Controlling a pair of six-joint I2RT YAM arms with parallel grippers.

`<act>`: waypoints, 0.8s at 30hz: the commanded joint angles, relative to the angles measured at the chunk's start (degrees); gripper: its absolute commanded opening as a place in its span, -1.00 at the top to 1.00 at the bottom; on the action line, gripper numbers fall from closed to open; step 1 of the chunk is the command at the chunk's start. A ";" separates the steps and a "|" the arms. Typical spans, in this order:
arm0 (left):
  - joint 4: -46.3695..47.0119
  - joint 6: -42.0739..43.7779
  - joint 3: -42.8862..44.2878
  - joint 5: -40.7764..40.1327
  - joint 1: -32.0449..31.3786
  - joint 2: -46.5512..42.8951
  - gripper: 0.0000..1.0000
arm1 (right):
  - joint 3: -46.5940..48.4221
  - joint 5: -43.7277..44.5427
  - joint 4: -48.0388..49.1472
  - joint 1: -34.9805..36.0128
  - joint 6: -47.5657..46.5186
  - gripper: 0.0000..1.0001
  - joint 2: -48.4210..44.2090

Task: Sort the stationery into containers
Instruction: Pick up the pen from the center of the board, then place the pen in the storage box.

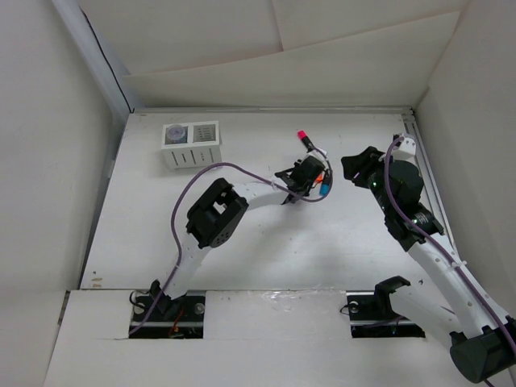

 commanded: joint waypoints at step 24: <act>16.19 -11.62 -19.53 1.05 35.44 -37.96 0.74 | 0.08 -3.23 1.95 -0.32 0.08 -0.04 -0.34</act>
